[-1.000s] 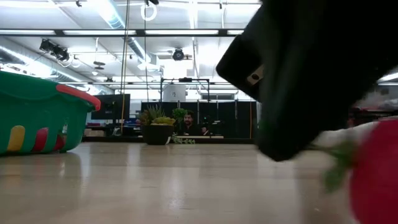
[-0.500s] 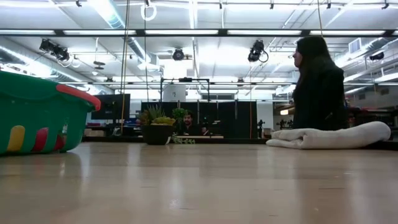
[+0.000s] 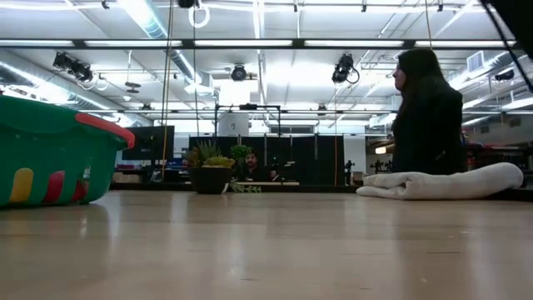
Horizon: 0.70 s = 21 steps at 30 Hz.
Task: Pick and placing Produce into tupperware
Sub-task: Put the red strawberry into the blue basket
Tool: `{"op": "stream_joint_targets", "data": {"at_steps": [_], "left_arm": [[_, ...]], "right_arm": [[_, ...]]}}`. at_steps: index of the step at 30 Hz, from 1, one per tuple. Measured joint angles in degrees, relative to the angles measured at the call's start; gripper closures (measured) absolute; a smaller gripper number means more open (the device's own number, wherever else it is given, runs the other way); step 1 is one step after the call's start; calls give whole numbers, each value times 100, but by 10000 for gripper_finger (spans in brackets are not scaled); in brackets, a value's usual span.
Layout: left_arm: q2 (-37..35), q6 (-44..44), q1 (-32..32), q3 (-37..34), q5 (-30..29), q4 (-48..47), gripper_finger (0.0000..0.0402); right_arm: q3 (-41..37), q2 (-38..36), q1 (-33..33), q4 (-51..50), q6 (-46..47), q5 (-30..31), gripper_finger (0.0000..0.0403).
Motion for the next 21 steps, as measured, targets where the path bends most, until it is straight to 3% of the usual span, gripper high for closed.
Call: {"op": "stream_joint_targets", "data": {"at_steps": [10,21], "left_arm": [[1,-88,324,-2,0,-24,379],[1,138,324,-2,5,-170,389]], "right_arm": [[882,1576,-214,-232,304,-306,403],[883,2198,-504,-388,325,-294,403]]}}
